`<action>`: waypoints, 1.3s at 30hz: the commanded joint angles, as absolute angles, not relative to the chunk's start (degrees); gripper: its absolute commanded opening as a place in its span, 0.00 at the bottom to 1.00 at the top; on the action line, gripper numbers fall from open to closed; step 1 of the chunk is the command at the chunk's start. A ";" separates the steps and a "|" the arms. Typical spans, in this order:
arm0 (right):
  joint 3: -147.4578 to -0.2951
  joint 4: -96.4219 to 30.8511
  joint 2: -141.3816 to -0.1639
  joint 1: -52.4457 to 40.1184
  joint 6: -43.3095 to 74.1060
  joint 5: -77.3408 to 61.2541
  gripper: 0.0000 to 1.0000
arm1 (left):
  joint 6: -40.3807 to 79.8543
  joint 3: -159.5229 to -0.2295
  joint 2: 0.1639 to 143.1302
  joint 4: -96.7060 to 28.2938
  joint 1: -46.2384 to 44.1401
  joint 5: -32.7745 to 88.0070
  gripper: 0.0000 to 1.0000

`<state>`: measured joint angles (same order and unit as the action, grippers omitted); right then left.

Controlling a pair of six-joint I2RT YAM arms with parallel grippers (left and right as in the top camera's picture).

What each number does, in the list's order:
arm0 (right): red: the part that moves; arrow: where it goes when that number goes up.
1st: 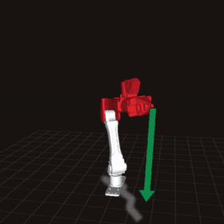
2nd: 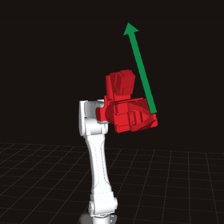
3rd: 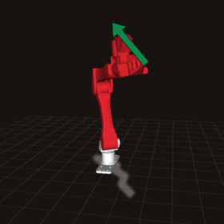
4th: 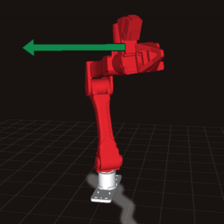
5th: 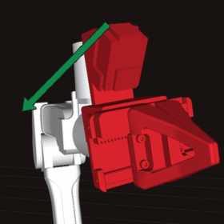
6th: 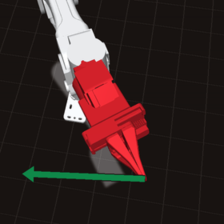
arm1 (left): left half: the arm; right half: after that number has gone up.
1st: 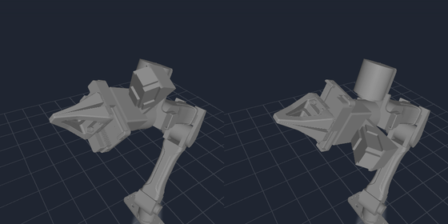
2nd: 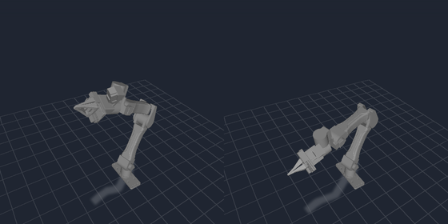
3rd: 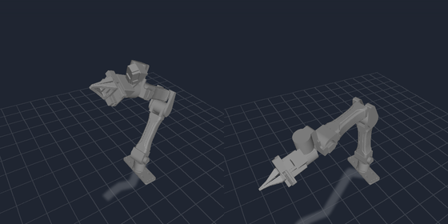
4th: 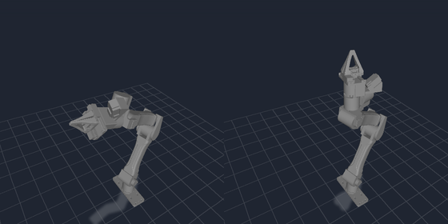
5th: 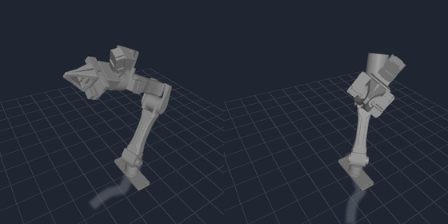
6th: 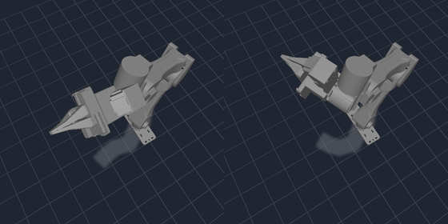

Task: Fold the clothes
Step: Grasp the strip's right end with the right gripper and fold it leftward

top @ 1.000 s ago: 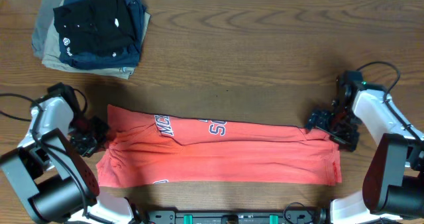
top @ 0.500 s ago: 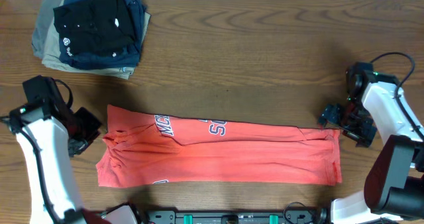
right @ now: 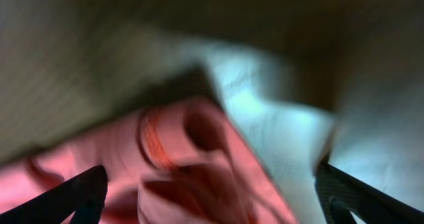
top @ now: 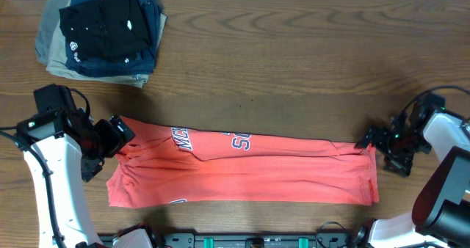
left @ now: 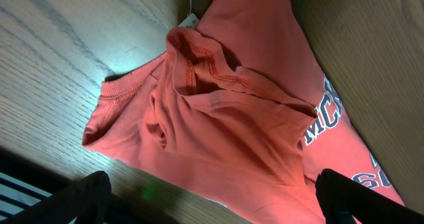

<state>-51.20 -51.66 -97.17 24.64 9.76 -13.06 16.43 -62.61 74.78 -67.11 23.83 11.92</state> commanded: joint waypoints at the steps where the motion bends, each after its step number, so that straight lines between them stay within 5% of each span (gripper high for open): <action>1: -47.68 -50.63 -97.73 24.67 7.53 -17.89 0.99 | 15.66 -62.11 74.59 -67.44 23.64 12.47 1.00; 8: -41.10 -48.10 -97.73 24.53 5.67 -21.43 0.94 | 15.66 -62.11 74.59 -67.44 23.64 12.47 1.00; 14: -39.97 -47.75 -97.73 24.34 5.67 -24.51 0.50 | 15.66 -62.11 74.59 -67.46 23.64 12.47 1.00; 19: -39.99 -48.21 -97.73 24.14 5.72 -24.45 0.01 | 15.66 -62.11 74.59 -67.46 23.66 12.47 1.00; 39: -62.48 -66.59 -95.53 29.61 16.82 -7.44 0.01 | 15.64 -62.11 74.59 -67.46 23.64 12.45 0.99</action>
<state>-59.46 -65.80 -97.34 29.04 13.06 -12.47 16.43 -62.37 74.78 -67.16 23.81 12.10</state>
